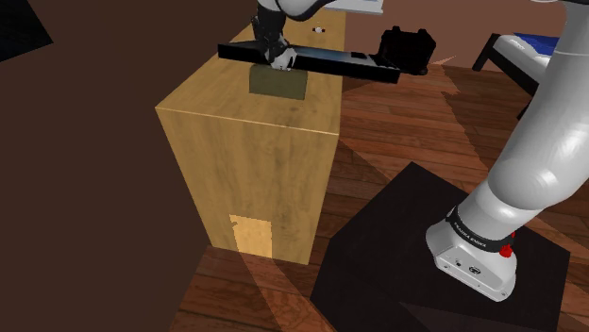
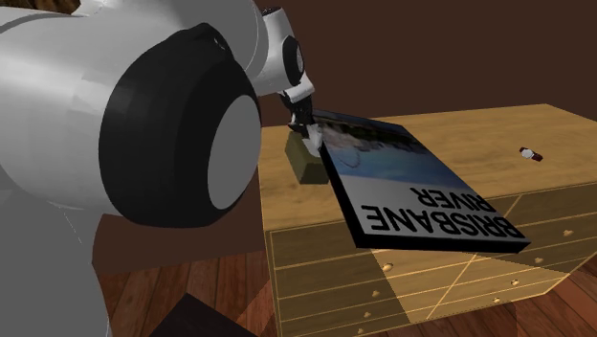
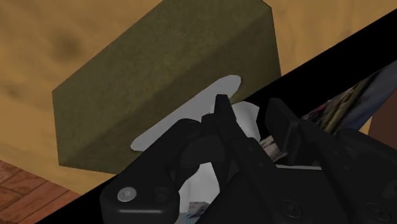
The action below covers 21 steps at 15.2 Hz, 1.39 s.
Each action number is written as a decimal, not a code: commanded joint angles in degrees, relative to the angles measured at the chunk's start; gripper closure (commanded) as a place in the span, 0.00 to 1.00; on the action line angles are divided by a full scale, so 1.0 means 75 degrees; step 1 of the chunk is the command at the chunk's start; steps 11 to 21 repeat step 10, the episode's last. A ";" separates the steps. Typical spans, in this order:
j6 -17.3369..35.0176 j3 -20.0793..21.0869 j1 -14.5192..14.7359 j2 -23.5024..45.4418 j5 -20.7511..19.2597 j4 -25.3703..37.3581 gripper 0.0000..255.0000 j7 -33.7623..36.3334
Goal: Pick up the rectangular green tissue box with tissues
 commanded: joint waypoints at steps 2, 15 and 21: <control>-0.0233 0.0041 -0.0009 -0.0129 0.0098 0.0203 1.00 -0.0113; -0.0802 0.0091 0.0010 -0.0197 0.0247 0.0733 1.00 -0.0314; -0.0802 0.0091 0.0010 -0.0197 0.0247 0.0733 1.00 -0.0314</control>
